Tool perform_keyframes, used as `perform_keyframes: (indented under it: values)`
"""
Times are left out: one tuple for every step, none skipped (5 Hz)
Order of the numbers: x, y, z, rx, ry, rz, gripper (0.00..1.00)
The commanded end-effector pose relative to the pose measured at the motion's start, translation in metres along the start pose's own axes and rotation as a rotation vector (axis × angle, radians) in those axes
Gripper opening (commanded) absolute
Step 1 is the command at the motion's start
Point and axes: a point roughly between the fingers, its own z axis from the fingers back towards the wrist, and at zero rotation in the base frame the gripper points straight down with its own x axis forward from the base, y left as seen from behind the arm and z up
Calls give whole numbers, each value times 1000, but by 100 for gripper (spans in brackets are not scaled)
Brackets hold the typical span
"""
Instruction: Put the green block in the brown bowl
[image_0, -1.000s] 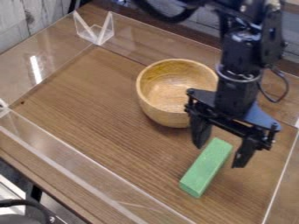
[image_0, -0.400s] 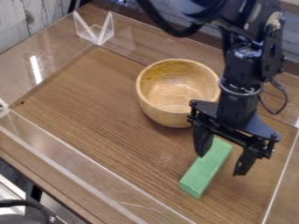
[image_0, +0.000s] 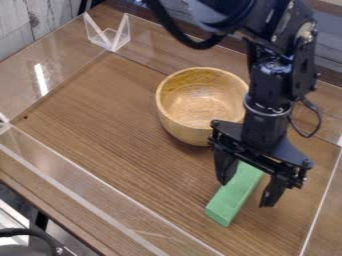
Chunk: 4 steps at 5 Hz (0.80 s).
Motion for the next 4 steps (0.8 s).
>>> perform_keyframes:
  values:
    - [-4,7,13,-11,-61,-22,100]
    - [-10,7,14,-10,-84,-49,100]
    - [-11,5,11,-4,-119,14,100]
    - [-10,1,9,8,-145,53,100]
